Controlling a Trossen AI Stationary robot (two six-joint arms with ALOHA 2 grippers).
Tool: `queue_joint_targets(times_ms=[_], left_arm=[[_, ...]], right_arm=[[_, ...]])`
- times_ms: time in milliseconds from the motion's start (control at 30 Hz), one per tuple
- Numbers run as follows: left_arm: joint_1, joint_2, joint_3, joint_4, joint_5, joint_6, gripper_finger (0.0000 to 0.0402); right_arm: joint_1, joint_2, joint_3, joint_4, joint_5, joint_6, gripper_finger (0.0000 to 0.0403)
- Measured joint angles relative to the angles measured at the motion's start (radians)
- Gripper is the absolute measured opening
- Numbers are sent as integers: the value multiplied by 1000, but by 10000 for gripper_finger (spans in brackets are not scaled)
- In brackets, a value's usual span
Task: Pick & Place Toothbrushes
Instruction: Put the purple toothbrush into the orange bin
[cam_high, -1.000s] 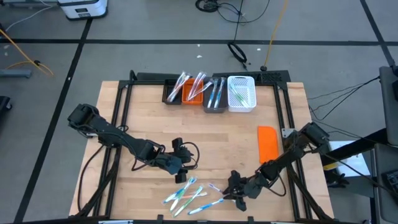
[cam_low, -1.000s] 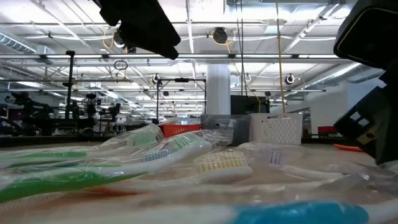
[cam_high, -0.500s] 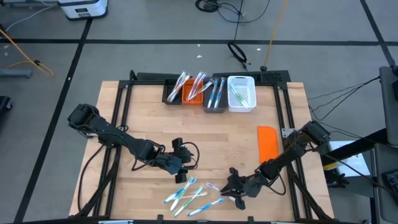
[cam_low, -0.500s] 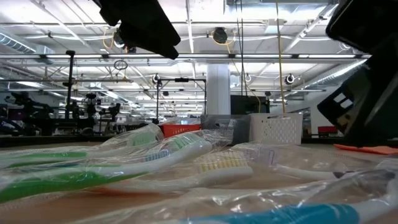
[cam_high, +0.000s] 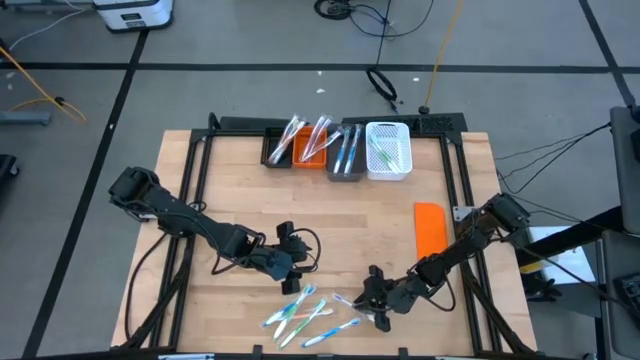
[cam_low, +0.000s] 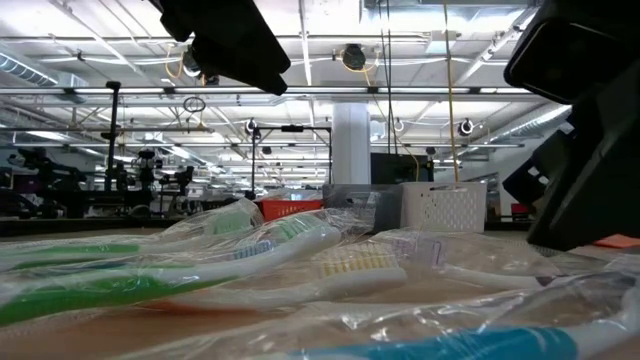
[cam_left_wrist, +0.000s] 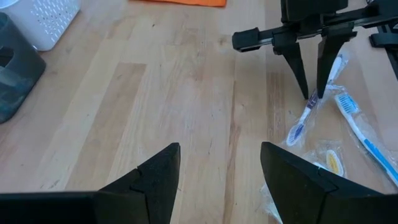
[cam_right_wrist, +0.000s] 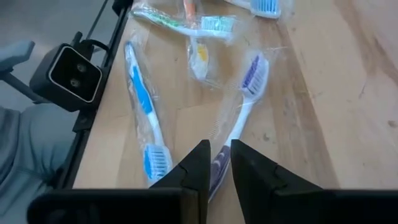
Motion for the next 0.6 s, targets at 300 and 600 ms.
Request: queue_joint_targets(times_ms=[300, 600], left_arm=[[0, 0, 0, 0, 0, 1, 225], [0, 0, 0, 0, 0, 2, 225]], right_arm=[[0, 0, 0, -18, 0, 25, 55], [0, 66, 2, 47, -42, 56, 55]])
